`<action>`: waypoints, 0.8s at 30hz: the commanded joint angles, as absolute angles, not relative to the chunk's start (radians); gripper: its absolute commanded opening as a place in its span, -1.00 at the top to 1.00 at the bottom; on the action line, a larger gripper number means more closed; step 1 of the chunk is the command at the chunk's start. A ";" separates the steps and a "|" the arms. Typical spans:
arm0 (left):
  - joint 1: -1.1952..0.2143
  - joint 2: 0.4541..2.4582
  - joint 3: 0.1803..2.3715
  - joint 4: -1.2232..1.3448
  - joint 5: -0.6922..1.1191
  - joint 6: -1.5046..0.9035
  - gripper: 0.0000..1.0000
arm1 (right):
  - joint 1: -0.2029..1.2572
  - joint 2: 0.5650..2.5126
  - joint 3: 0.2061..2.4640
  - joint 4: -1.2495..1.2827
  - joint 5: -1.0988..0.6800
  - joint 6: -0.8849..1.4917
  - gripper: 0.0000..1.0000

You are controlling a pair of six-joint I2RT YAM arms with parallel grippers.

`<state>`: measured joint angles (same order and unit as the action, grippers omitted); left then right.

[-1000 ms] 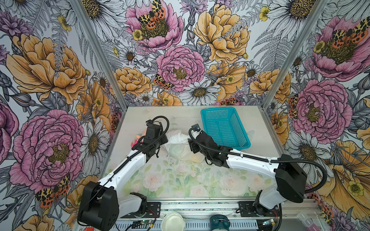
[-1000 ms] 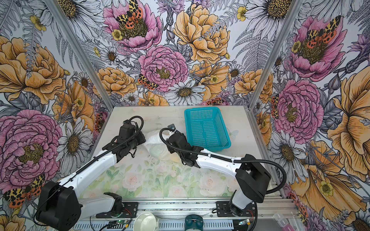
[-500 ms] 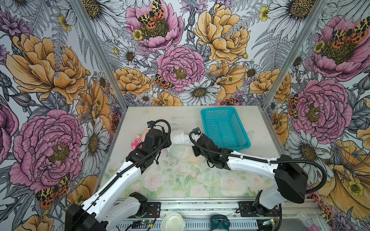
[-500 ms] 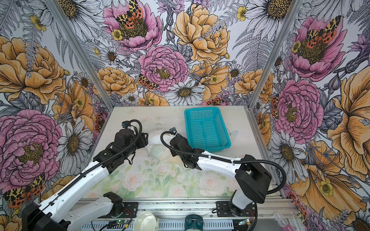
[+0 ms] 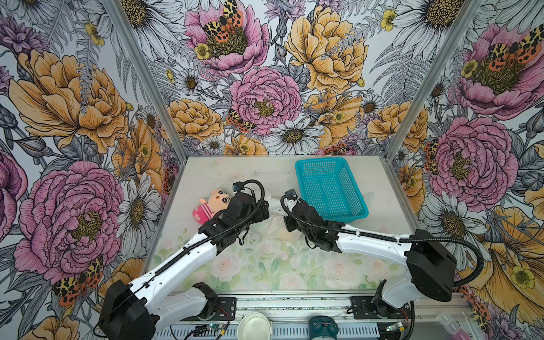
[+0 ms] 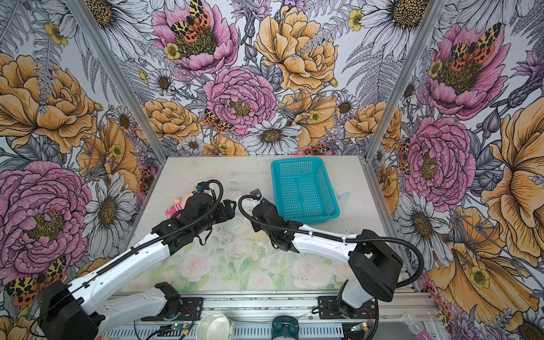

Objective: Untie the knot of the plastic bag and take out the fruit
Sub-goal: Untie the plastic bag at the center of the table.

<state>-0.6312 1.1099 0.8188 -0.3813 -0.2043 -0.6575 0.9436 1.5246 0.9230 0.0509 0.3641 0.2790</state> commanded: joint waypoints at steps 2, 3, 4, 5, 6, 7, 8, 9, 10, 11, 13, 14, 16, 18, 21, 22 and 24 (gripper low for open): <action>-0.649 1.136 0.847 -0.331 -0.217 -0.663 -0.62 | 0.961 1.480 0.913 0.080 0.360 0.288 1.00; -0.650 1.142 0.849 -0.331 -0.243 -0.660 -0.62 | 0.960 1.478 0.912 0.081 0.360 0.291 1.00; -0.650 1.149 0.850 -0.333 -0.257 -0.654 -0.62 | 0.961 1.475 0.911 0.081 0.361 0.291 1.00; -0.647 1.154 0.850 -0.335 -0.270 -0.650 -0.63 | 0.962 1.473 0.909 0.082 0.360 0.291 1.00; -0.645 1.159 0.852 -0.337 -0.281 -0.650 -0.63 | 0.961 1.473 0.908 0.083 0.361 0.290 1.00; -0.642 1.166 0.850 -0.340 -0.289 -0.651 -0.66 | 0.963 1.471 0.908 0.083 0.362 0.288 1.00; -0.640 1.172 0.852 -0.342 -0.294 -0.651 -0.68 | 0.962 1.471 0.909 0.082 0.363 0.287 1.00; -0.638 1.179 0.854 -0.342 -0.298 -0.650 -0.71 | 0.962 1.471 0.908 0.080 0.365 0.287 1.00; -0.635 1.188 0.854 -0.345 -0.304 -0.650 -0.73 | 0.962 1.473 0.910 0.082 0.367 0.287 1.00; -0.634 1.197 0.857 -0.347 -0.312 -0.651 -0.74 | 0.962 1.473 0.909 0.084 0.367 0.287 1.00; -0.630 1.219 0.867 -0.347 -0.326 -0.646 -0.76 | 0.963 1.474 0.907 0.087 0.365 0.288 1.00; -0.628 1.235 0.879 -0.345 -0.328 -0.641 -0.76 | 0.963 1.476 0.905 0.092 0.363 0.287 1.00; -0.624 1.270 0.903 -0.346 -0.328 -0.627 -0.67 | 0.962 1.481 0.907 0.095 0.361 0.289 1.00; -0.621 1.302 0.928 -0.346 -0.335 -0.616 -0.37 | 0.963 1.485 0.907 0.095 0.360 0.288 1.00; -0.620 1.333 0.960 -0.346 -0.347 -0.605 0.46 | 0.963 1.485 0.905 0.095 0.365 0.289 1.00; -0.615 1.339 0.967 -0.348 -0.347 -0.605 0.66 | 0.962 1.485 0.903 0.094 0.369 0.288 1.00; -0.606 1.340 0.973 -0.351 -0.345 -0.605 0.90 | 0.962 1.482 0.899 0.095 0.378 0.287 1.00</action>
<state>-0.6247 1.3411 0.9447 -0.3584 -0.3119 -0.6250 0.9573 1.4994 0.9112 0.0669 0.3649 0.2790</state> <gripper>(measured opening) 0.080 0.050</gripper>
